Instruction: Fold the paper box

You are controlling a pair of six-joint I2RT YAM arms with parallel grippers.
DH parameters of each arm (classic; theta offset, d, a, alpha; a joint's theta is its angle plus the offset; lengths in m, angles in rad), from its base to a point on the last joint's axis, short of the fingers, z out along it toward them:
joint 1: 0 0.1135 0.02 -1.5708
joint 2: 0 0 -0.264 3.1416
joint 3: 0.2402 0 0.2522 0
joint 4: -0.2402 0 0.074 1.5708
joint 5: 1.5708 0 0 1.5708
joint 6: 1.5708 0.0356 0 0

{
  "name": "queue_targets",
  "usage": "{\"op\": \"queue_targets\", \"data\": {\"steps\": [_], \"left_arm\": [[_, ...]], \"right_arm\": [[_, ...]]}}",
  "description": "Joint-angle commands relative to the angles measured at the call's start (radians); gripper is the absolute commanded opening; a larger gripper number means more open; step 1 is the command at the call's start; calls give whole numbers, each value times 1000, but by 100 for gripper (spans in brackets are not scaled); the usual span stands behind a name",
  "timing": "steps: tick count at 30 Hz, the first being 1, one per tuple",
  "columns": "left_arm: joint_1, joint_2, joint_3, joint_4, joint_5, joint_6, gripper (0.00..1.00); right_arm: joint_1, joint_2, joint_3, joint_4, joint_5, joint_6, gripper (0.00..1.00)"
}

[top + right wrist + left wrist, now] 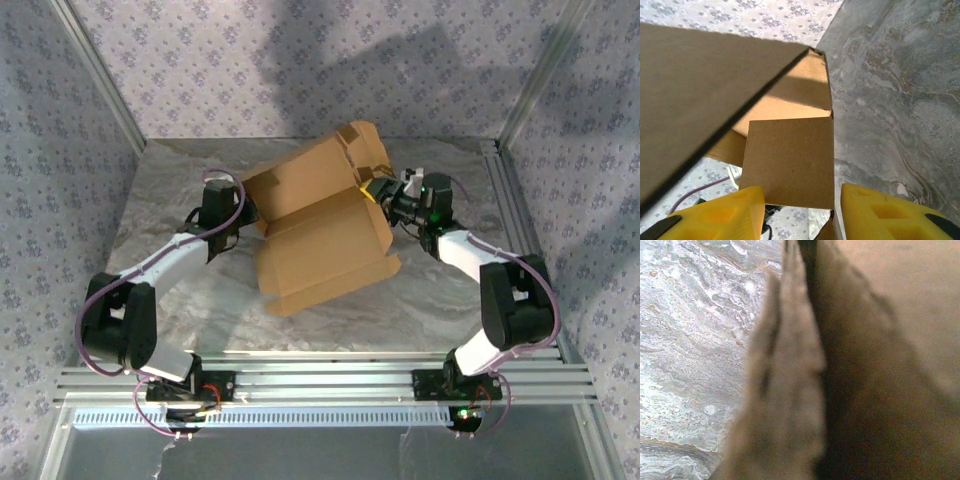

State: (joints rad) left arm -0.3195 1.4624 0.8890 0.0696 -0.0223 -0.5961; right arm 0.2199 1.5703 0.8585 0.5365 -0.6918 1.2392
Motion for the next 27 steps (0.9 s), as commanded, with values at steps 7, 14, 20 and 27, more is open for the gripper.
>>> {"op": "queue_targets", "data": {"steps": [7, 14, 20, 27], "left_arm": [[4, -49, 40, 3, 30, -2, 0], [3, -56, 39, -5, 30, 7, 0], [2, -68, 28, 4, 31, 22, 0], [-10, -74, 19, 18, 32, 30, 0]], "right_arm": [[46, 36, 168, -384, 99, -260, 36], [102, 81, 288, -622, 221, -449, 30], [110, 117, 368, -688, 259, -535, 25], [142, 142, 413, -735, 316, -592, 19]]}}
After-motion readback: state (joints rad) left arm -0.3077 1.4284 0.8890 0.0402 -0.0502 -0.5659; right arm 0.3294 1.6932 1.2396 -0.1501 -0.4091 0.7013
